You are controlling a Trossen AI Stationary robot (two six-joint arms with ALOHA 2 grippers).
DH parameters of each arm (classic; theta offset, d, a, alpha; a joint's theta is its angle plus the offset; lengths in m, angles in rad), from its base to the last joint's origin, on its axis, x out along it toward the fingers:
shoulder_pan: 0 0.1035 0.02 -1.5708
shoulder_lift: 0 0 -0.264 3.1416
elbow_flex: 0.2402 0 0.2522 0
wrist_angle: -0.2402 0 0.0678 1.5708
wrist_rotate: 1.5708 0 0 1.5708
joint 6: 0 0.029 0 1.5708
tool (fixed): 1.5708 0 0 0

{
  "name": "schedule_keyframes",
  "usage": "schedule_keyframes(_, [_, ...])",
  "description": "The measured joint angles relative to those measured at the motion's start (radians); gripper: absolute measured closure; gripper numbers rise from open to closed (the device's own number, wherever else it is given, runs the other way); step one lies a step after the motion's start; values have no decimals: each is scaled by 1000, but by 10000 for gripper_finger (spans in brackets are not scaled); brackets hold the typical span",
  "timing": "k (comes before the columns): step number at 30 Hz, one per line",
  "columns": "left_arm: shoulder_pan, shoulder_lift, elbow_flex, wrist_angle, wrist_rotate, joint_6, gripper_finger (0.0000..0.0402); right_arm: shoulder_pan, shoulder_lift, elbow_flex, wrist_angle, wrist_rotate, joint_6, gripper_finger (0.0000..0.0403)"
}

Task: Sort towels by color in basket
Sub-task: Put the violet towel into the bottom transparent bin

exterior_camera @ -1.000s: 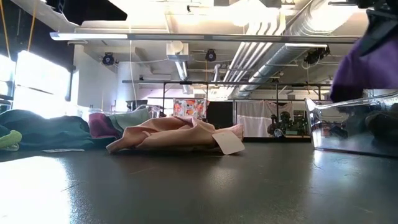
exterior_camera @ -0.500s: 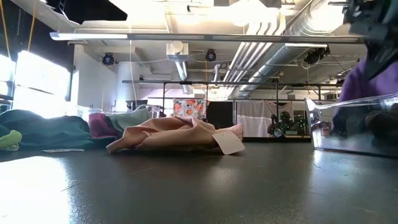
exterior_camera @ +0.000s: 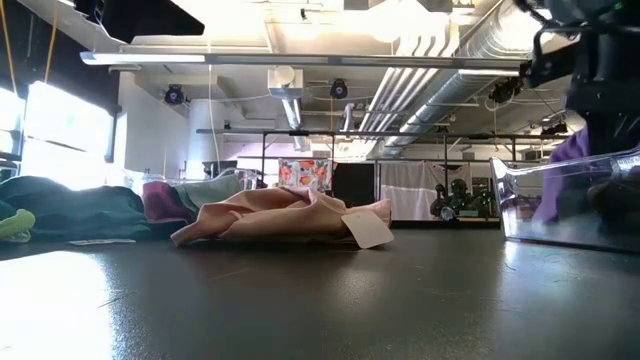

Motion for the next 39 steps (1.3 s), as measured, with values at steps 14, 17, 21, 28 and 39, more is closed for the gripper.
schedule_keyframes(14, [0,0,0,-41,24,-64,275,-84,5,0,38,-80,-168,396])
schedule_keyframes(17, [0,0,0,-63,41,-102,275,-84,5,-1,77,-122,-247,396])
schedule_keyframes(21, [0,0,0,-101,45,-143,275,-83,5,-1,90,-166,-290,396])
schedule_keyframes(28, [0,0,0,-112,46,-158,275,-84,4,-124,181,-238,-400,396])
schedule_keyframes(39, [1,0,0,-112,48,-157,275,-82,0,-193,245,-226,-330,386])
